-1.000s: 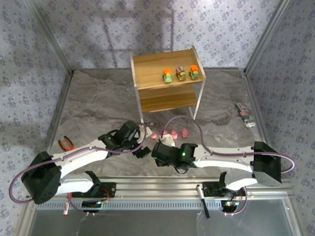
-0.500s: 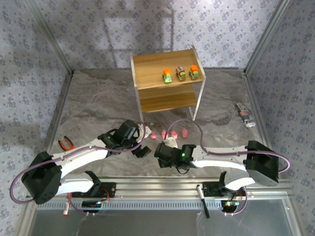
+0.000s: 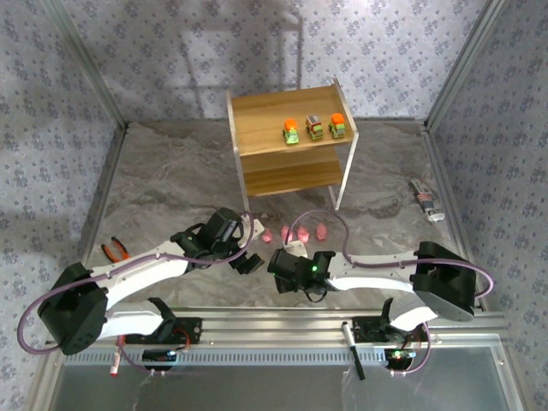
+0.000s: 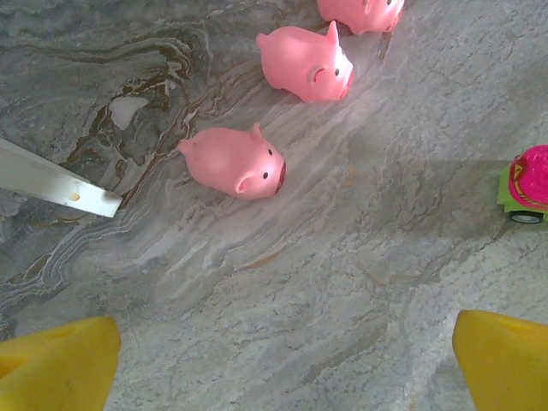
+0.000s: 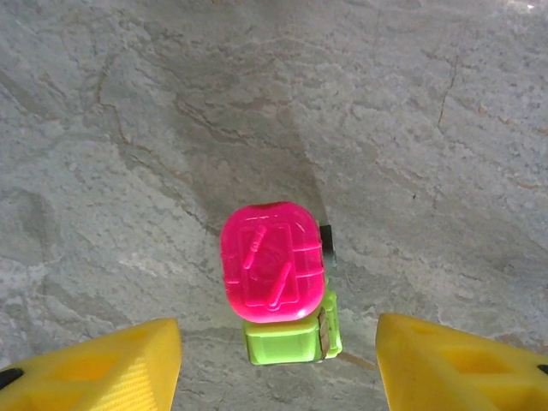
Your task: Place and organize the plastic toys onto the shelf
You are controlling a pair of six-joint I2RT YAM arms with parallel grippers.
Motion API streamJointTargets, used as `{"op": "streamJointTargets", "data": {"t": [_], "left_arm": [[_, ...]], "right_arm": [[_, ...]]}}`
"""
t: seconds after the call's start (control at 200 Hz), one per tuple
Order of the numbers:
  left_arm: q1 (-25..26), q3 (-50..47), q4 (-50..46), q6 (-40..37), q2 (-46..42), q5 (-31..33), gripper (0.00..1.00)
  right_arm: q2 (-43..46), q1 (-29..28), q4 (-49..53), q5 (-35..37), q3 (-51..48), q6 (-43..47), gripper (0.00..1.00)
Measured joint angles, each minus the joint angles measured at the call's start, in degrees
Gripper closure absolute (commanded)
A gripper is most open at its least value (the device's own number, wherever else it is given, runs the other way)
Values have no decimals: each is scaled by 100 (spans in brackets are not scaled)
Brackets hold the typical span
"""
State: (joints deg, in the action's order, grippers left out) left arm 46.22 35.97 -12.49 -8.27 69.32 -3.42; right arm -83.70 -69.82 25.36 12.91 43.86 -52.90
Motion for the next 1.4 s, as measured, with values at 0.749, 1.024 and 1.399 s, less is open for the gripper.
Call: {"op": "streamJointTargets", "data": {"t": [0.749,1.024,1.399], "left_arm": [[0,74,-83,0,33,2,0],[0,74,-87,2,59,2,0],[0,74,-87,2,59,2,0]], "right_arm": [[-426,70,42,-96,225,455,53],[-533,70,184,-94,345,560,55],[-627,70,249,-92,367,562,58]]}}
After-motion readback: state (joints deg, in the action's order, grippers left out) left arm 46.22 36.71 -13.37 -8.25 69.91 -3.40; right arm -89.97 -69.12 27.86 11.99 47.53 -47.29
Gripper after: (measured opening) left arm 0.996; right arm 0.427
